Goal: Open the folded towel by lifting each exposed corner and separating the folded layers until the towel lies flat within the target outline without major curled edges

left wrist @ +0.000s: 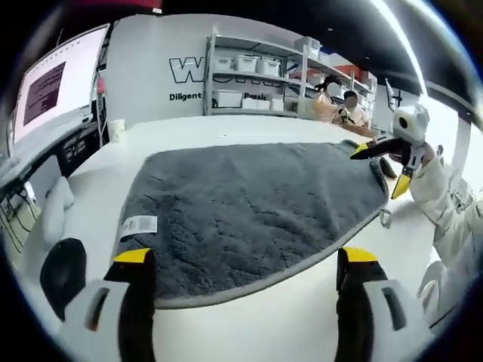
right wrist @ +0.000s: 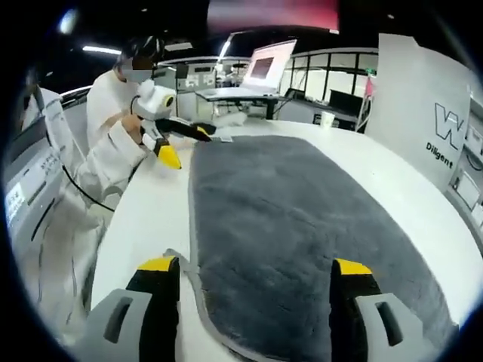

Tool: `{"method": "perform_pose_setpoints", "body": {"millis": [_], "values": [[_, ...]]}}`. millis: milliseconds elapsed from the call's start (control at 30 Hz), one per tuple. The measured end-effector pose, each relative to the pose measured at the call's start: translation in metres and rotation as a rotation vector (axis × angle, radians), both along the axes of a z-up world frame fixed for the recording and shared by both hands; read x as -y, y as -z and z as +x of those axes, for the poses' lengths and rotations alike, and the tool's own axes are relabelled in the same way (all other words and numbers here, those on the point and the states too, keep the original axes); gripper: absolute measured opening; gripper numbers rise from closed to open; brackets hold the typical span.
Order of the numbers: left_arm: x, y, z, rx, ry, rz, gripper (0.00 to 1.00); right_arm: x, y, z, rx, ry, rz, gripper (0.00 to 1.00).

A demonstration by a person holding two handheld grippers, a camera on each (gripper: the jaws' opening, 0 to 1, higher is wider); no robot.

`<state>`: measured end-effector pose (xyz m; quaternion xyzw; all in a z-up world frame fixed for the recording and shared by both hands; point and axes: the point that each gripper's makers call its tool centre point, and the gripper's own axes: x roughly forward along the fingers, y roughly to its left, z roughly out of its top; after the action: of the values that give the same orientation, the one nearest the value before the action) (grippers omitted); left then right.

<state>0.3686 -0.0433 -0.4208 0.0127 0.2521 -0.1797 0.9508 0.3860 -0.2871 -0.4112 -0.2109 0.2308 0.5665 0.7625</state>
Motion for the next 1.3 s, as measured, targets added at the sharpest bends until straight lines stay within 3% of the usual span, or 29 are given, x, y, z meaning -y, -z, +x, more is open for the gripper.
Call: {"method": "perform_pose_setpoints", "body": {"millis": [167,233,400,700,833,1100,1300], "values": [[0.001,-0.005,-0.004,0.011,-0.004,-0.006,0.99,-0.018,0.005,-0.019,0.009,-0.121,0.007,0.55],[0.002,-0.006,-0.006,0.012,-0.004,-0.004,0.99,-0.023,0.008,-0.023,-0.006,-0.122,0.01,0.5],[0.002,-0.009,-0.01,0.018,-0.009,-0.011,0.99,-0.035,0.016,-0.04,0.022,-0.216,-0.021,0.36],[0.003,-0.009,-0.014,0.02,-0.009,-0.017,0.99,-0.04,0.023,-0.042,-0.001,-0.226,-0.021,0.12],[0.001,-0.005,-0.017,0.01,-0.017,-0.017,0.98,-0.036,0.033,-0.039,0.014,-0.222,-0.075,0.06],[-0.002,-0.004,-0.019,-0.002,-0.023,-0.014,0.98,-0.037,0.032,-0.044,0.019,-0.246,-0.07,0.02],[-0.001,-0.005,-0.02,-0.003,-0.021,-0.01,0.98,-0.037,0.032,-0.046,-0.029,-0.237,-0.055,0.02]]}}
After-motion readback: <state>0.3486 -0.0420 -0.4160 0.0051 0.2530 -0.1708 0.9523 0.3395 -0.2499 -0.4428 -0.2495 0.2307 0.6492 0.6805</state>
